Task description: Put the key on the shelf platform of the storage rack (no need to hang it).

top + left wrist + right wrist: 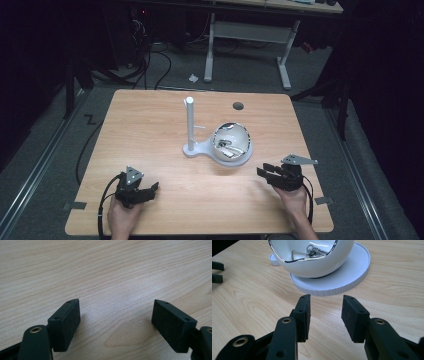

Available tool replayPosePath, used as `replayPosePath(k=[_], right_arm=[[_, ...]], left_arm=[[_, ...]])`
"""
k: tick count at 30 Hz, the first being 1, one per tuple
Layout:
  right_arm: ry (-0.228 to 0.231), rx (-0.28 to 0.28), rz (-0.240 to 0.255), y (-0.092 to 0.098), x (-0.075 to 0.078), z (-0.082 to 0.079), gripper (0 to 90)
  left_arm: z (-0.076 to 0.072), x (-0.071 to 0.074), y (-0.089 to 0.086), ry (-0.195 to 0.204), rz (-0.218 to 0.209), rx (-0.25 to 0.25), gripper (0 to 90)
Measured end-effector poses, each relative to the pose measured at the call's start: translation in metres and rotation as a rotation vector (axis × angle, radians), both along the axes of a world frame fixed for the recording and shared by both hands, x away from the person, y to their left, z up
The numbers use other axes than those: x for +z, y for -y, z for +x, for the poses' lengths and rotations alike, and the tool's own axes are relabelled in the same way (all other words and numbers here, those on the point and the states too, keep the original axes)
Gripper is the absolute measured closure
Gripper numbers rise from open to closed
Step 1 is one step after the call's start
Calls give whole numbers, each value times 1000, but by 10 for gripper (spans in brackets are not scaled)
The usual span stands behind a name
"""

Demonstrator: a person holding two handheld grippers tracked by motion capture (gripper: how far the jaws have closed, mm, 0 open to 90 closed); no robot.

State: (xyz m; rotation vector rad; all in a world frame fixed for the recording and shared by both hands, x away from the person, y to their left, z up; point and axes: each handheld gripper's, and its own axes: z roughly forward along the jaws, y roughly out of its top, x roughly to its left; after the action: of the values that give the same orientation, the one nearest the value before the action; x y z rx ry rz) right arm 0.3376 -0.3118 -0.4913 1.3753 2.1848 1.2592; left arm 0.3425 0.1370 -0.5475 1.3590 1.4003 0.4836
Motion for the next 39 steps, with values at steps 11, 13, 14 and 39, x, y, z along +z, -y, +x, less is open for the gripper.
replayPosePath(k=[11,13,14,39], right_arm=[[4,-11,-21,-4,-9,-1,565],[5,-16,-40,-6,-12,-3,557],[5,-16,-48,-7,-13,-3,553],[37,35,-215,-27,-28,-8,505]], left_arm=[[0,0,0,-1,2,-1,235],[0,0,0,-1,2,-1,235],[0,0,0,-1,2,-1,235],[0,0,0,0,0,0,235]])
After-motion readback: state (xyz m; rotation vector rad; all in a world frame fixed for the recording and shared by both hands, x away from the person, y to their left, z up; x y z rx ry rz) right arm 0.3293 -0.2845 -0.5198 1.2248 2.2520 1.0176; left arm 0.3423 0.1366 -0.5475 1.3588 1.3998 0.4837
